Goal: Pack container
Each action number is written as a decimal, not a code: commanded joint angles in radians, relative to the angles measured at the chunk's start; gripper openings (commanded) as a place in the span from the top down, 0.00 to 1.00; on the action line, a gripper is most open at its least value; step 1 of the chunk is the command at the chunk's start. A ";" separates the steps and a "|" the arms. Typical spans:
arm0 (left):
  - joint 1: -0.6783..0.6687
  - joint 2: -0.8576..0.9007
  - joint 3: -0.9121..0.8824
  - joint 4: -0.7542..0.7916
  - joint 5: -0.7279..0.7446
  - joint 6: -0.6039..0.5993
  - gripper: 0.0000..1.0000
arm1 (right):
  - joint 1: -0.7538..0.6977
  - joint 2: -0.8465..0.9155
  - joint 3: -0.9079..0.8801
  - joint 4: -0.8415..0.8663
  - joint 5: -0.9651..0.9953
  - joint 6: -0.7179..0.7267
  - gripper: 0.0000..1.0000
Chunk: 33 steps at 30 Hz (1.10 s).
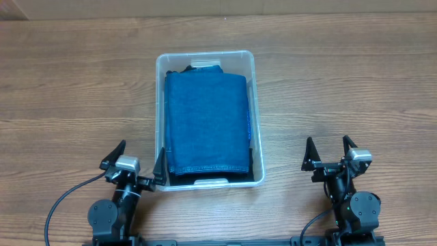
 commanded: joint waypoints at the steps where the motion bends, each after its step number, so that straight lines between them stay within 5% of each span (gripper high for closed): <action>1: -0.077 -0.013 -0.011 0.005 -0.034 0.000 0.00 | -0.002 -0.005 -0.010 0.006 -0.001 -0.003 0.00; 7: -0.129 -0.013 -0.011 -0.015 -0.195 0.000 0.00 | -0.002 -0.005 -0.010 0.006 -0.001 -0.003 0.00; 33: -0.129 -0.013 -0.011 -0.013 -0.194 0.000 0.00 | -0.002 -0.005 -0.010 0.006 -0.001 -0.003 0.00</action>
